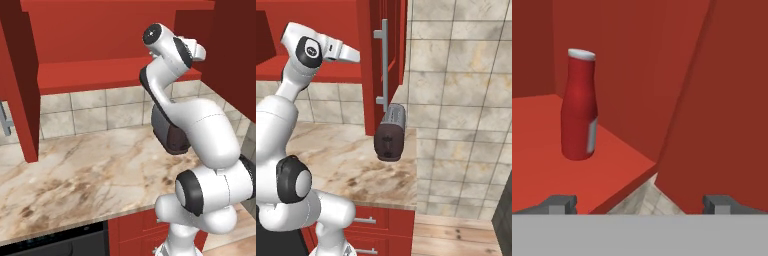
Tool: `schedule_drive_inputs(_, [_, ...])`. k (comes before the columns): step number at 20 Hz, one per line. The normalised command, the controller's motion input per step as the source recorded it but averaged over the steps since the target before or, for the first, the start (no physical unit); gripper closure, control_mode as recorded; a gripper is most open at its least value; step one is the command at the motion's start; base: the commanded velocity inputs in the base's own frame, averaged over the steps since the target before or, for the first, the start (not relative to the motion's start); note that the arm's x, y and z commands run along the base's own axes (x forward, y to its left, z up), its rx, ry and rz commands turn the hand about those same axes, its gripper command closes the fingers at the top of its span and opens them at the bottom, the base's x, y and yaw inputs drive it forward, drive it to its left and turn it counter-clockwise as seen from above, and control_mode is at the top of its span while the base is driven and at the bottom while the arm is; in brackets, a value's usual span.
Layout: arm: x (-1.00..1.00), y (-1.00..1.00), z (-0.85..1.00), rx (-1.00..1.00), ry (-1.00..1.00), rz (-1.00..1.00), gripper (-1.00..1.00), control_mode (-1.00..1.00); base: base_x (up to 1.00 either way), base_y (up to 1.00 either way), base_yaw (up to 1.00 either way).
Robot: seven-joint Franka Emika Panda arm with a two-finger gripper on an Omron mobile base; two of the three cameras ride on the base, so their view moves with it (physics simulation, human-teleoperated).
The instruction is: Take 2 condiments from the cabinet and move them on the counter near the stove.Make sure the condiments are lined up with each other, next to each other.
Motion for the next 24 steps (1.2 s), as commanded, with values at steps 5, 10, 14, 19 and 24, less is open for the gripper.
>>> schedule_drive_inputs(5, [0.22, 0.00, 0.00, 0.00, 0.00, 0.00, -1.00, -1.00, 0.00, 0.00, 0.00])
schedule_drive_inputs(10, [0.15, -0.01, 0.00, 0.00, -0.02, 0.00, -1.00, -1.00, 0.00, 0.00, 0.00])
schedule_drive_inputs(14, [0.18, -0.04, 0.00, 0.00, -0.02, 0.00, -1.00, -1.00, 0.00, 0.00, 0.00])
schedule_drive_inputs(19, [0.20, -0.05, 0.00, 0.00, -0.04, 0.00, -1.00, -1.00, 0.00, 0.00, 0.00])
schedule_drive_inputs(24, [0.21, -0.05, 0.00, 0.00, -0.05, 0.00, -1.00, -1.00, 0.00, 0.00, 0.00])
